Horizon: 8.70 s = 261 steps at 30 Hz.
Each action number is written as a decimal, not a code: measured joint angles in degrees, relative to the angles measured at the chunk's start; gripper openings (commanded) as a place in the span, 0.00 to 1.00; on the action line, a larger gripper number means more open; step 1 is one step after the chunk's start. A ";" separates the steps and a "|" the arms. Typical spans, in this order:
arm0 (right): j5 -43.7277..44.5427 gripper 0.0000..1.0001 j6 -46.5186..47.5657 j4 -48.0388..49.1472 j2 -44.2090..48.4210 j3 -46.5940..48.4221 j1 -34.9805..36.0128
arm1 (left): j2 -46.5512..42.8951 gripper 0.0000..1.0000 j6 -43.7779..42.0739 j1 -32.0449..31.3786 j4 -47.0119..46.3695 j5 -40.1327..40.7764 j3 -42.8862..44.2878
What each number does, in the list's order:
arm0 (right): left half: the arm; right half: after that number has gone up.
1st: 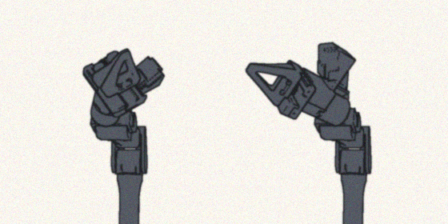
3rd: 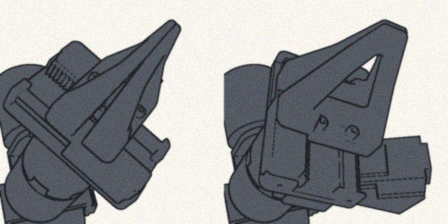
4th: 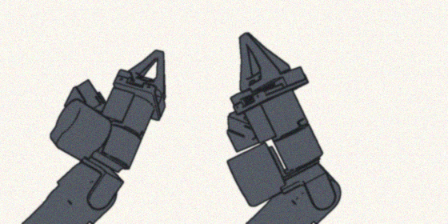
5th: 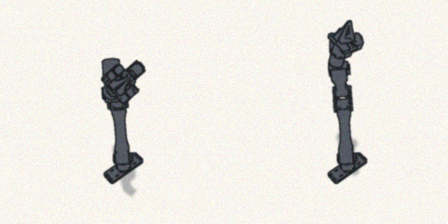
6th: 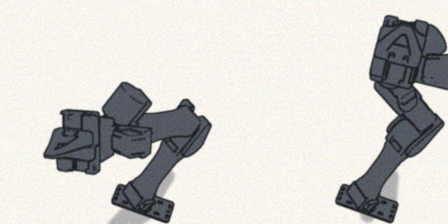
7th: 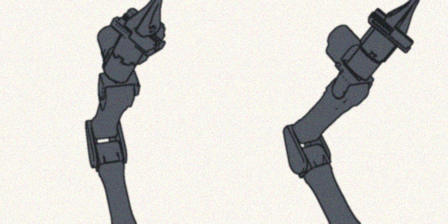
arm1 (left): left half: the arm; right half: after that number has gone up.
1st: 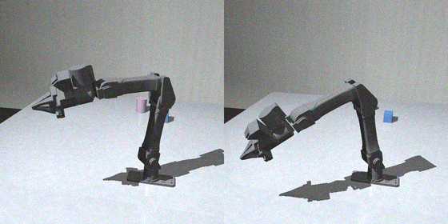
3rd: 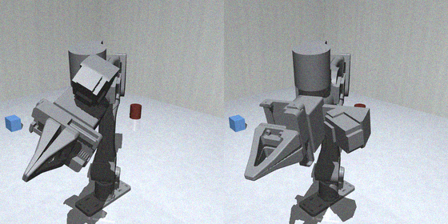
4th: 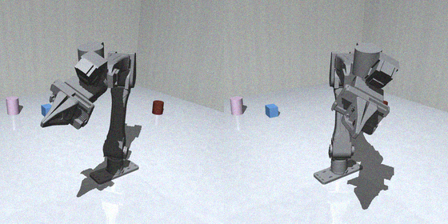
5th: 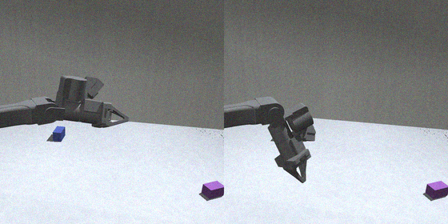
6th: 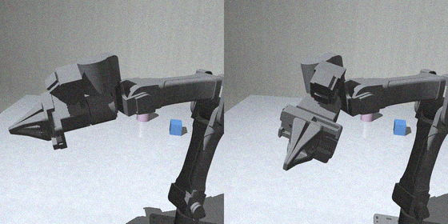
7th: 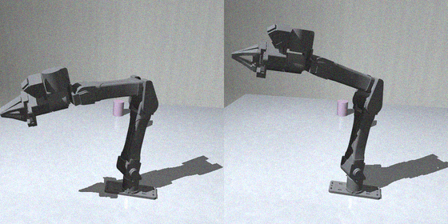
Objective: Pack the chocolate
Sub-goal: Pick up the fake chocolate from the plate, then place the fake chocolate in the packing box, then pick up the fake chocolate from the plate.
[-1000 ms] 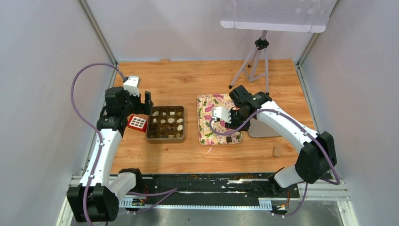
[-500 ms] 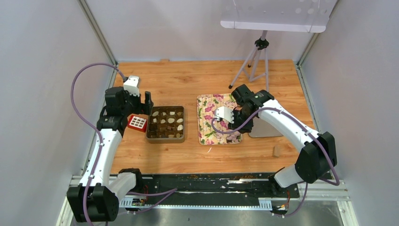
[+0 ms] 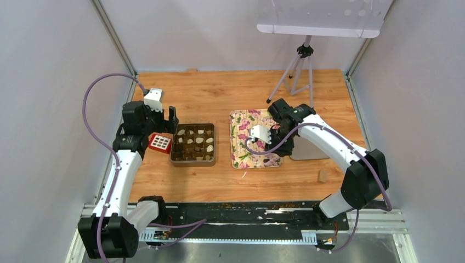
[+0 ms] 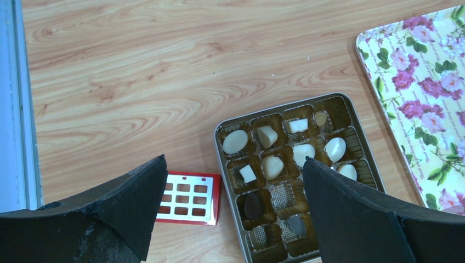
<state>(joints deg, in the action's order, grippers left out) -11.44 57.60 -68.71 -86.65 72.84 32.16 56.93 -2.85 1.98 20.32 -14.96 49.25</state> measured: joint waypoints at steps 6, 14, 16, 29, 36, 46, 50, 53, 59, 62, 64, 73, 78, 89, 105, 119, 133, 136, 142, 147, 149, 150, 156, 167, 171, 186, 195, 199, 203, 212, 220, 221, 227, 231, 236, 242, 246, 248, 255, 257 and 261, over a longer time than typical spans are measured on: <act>0.02 0.36 0.00 0.02 -2.10 0.44 0.00 | 0.00 1.00 0.02 0.00 -0.07 0.00 -0.20; 0.00 0.15 0.52 -1.05 -5.68 3.19 0.00 | 0.00 1.00 0.11 0.00 -0.07 0.11 -0.37; -0.17 0.14 0.57 -1.75 -6.16 4.42 0.00 | 0.00 1.00 0.11 0.00 -0.07 0.17 -0.39; -11.13 0.14 -4.28 -3.10 -16.55 32.65 4.83 | 0.00 1.00 0.76 0.28 0.07 4.35 -0.57; -17.16 0.15 -9.44 0.33 -30.12 49.27 13.11 | -0.09 1.00 1.44 4.04 3.67 11.61 0.63; -18.91 0.16 -15.65 5.90 -42.86 59.25 21.09 | -3.26 1.00 1.51 6.36 6.69 14.10 1.18; -18.75 0.18 -17.07 6.86 -44.13 59.30 21.14 | -3.43 1.00 1.55 6.36 7.15 13.99 1.18; -18.56 0.21 -17.97 7.89 -44.68 59.52 21.22 | -3.54 1.00 1.57 6.36 7.23 13.77 1.18; -18.49 0.31 -19.52 9.84 -45.97 59.63 21.77 | -3.61 1.00 1.70 6.36 7.28 13.53 1.18; -18.64 0.35 -20.02 9.84 -46.38 59.63 21.99 | -3.61 1.00 1.70 6.36 7.26 13.49 1.18; -18.69 0.38 -20.20 9.79 -46.40 59.63 22.05 | -3.58 1.00 1.70 6.36 7.17 13.40 1.16; -19.08 0.32 -21.51 9.64 -46.40 59.63 21.92 | 0.57 0.99 2.78 6.36 6.86 13.99 1.16; -18.62 0.20 -21.07 9.31 -46.10 60.00 21.35 | 6.71 0.85 2.01 6.38 7.41 12.74 1.44; -16.94 0.19 -18.18 7.13 -22.29 41.09 11.43 | 25.77 0.57 4.22 6.36 5.38 4.35 4.46; -14.14 0.21 -17.86 5.20 -5.64 25.03 0.24 | 35.52 0.53 6.16 4.72 4.20 -0.04 9.40; -14.14 0.22 -17.92 5.57 -5.99 25.03 -0.61 | 30.99 0.49 6.12 1.22 2.84 -1.07 10.43; -12.61 0.22 -18.08 6.05 -5.14 21.59 -0.87 | 38.07 0.36 4.44 1.03 3.02 -1.07 13.18; -12.61 0.23 -18.08 6.32 -4.92 21.57 -0.98 | 38.07 0.33 4.39 1.03 3.02 -1.05 13.18; -12.61 0.22 -18.08 6.86 -4.85 21.57 -1.22 | 38.07 0.27 3.91 1.03 3.06 -1.09 13.16; -12.61 0.22 -18.08 6.91 -4.85 21.57 -1.22 | 38.07 0.20 3.50 0.98 3.23 -1.29 13.16; -12.61 0.22 -18.08 6.93 -4.85 21.55 -1.25 | 38.07 0.19 2.97 0.98 3.65 -1.57 13.14; -12.61 0.22 -18.08 6.99 -4.85 21.49 -1.25 | 38.07 0.18 2.67 0.98 3.85 -1.62 13.16; -12.61 0.22 -18.08 7.28 -4.74 20.70 -1.25 | 38.01 0.00 2.08 0.98 4.11 -2.43 13.16; -12.61 0.22 -18.05 7.32 -4.52 20.02 -1.25 | 30.77 0.00 3.41 0.85 6.12 -4.44 12.98; -12.61 0.22 -18.05 7.32 -4.52 19.98 -1.25 | 25.92 0.00 4.92 0.76 5.62 -4.48 11.65; -12.59 0.20 -17.00 7.32 -5.07 18.82 -1.25 | 20.65 0.00 8.37 0.72 4.02 -4.48 7.34; -9.16 0.20 -13.70 7.13 -5.03 14.56 -1.40 | 16.79 0.00 9.60 0.61 2.10 -4.61 3.48; -6.99 0.20 -11.72 5.99 -4.22 10.73 -2.29 | 16.20 0.00 10.95 0.61 -0.02 -4.72 0.55; -4.52 0.20 -9.75 4.55 -3.17 8.70 -2.82 | 16.26 0.00 12.13 0.61 -1.27 -4.90 -3.10; -1.25 0.23 -6.43 0.39 -1.18 8.20 -4.68 | 19.10 0.17 12.61 0.50 -2.97 -4.87 -6.01; 0.61 0.31 -2.75 -6.40 -0.79 8.20 -5.75 | 21.07 0.36 13.27 0.50 -3.89 -5.07 -5.09; 0.61 0.31 -2.43 -6.99 -0.79 8.22 -5.73 | 21.07 0.36 13.27 0.50 -3.91 -5.07 -4.92; 0.68 0.33 -0.98 -10.03 -0.90 8.46 -5.73 | 21.00 0.39 13.88 0.50 -4.83 -5.07 -4.61; 0.76 0.33 -0.59 -10.38 -1.29 8.66 -5.73 | 20.33 0.39 14.27 0.50 -4.96 -5.09 -4.61; 1.16 0.33 -0.46 -10.27 -2.60 8.66 -5.73 | 19.26 0.39 14.56 0.50 -5.14 -5.29 -4.61; 1.92 0.33 -0.46 -9.70 -5.25 8.66 -5.73 | 18.45 0.39 14.80 0.50 -5.20 -5.38 -4.61; 2.29 0.33 -0.46 -9.44 -6.34 8.66 -5.73 | 18.03 0.39 14.99 0.50 -5.20 -5.38 -4.61; 2.45 0.33 -0.42 -9.40 -6.56 8.63 -5.73 | 17.75 0.39 15.02 0.50 -5.22 -5.38 -4.61; 2.67 0.29 -0.35 -9.20 -7.80 8.50 -5.73 | 17.53 0.40 15.41 0.50 -5.95 -5.42 -4.63; 2.84 0.28 -0.26 -9.01 -8.17 8.39 -5.73 | 17.53 0.40 15.41 0.50 -6.03 -5.38 -4.63; 2.91 0.21 -0.22 -8.74 -8.79 8.07 -5.73 | 17.53 0.40 15.43 0.50 -6.01 -5.03 -4.63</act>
<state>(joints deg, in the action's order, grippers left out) -8.54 57.39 -77.45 -95.44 80.90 26.44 74.46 12.58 2.48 14.31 -19.99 44.62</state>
